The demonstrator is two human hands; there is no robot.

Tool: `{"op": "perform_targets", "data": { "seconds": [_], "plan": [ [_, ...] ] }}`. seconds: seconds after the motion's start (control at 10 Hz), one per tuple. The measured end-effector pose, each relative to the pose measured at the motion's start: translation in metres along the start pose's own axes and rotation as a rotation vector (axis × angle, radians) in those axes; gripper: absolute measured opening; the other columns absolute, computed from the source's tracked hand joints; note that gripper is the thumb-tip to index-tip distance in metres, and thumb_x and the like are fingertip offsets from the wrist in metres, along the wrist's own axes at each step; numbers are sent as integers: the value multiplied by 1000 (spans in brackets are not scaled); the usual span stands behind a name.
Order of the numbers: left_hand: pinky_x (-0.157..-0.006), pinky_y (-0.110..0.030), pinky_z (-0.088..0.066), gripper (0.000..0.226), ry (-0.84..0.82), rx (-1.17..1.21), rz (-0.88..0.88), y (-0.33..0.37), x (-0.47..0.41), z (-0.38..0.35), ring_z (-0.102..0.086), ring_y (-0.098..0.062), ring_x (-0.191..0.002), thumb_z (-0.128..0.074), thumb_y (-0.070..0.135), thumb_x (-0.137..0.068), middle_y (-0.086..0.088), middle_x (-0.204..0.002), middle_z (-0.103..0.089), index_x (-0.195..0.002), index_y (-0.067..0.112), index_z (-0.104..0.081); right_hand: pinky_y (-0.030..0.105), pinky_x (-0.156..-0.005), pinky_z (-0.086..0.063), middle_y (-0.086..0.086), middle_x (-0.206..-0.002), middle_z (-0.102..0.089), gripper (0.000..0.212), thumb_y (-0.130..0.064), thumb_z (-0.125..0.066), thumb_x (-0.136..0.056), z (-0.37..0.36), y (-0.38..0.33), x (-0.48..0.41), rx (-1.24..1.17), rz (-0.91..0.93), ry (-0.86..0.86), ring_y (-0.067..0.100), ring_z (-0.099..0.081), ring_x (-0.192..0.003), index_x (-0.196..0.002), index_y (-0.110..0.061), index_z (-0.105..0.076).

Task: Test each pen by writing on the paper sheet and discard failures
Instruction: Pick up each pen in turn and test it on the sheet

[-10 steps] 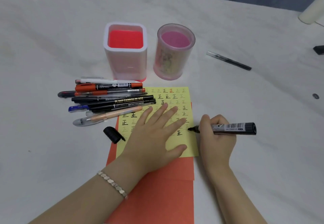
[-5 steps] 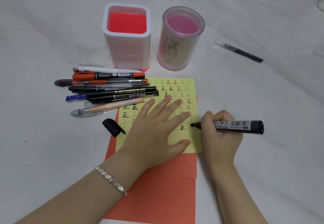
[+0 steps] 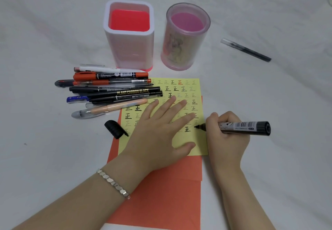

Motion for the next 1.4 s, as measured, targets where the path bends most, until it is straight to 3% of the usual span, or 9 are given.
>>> {"op": "perform_targets", "data": {
  "seconds": [0.6,0.8,1.0,1.2,1.4],
  "plan": [
    [-108,-46,-22,58,2,11,6,-1,-2,-1,-34,-18,-136,-45,59,-75,2,-141,-46,-125,31,-56,10,-40,-27,-10,-38,-32,34,-5,-54,-75,1,2,-2,-38,7,-21,4,-31,-37,-51,-12,-32],
    [-108,-46,-22,58,-3,12,8,-2,-2,-1,-34,-18,-136,-45,59,-75,3,-142,-45,-126,32,-56,7,-41,-27,-12,-37,-32,40,5,-54,-81,1,4,-3,-29,23,-5,3,-32,-37,-52,-11,-32],
    [-109,-44,-20,58,2,12,5,-2,-2,-1,-35,-18,-136,-45,58,-75,3,-142,-46,-125,32,-56,8,-41,-27,-11,-38,-32,31,-8,-54,-74,1,3,-3,-32,18,11,3,-32,-38,-52,-11,-32],
    [-108,-45,-21,58,2,14,6,-1,-2,-1,-35,-18,-136,-46,58,-75,3,-142,-45,-125,32,-56,7,-41,-28,-10,-38,-32,37,5,-54,-80,0,2,-3,-49,-18,-11,3,-33,-37,-52,-9,-34],
    [-108,-45,-22,58,4,20,8,-1,-3,0,-35,-18,-136,-45,58,-75,2,-141,-46,-125,31,-57,9,-40,-28,-7,-40,-34,37,5,-55,-80,-2,2,-3,-17,-12,-26,4,-31,-37,-51,-8,-35]
  ]
}}
Point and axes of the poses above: each hand's wrist, its own x-axis away from the middle knuckle, its own z-axis out of the back of the hand, y = z × x, the point moved 3 cm from there along -x, towards the middle knuckle
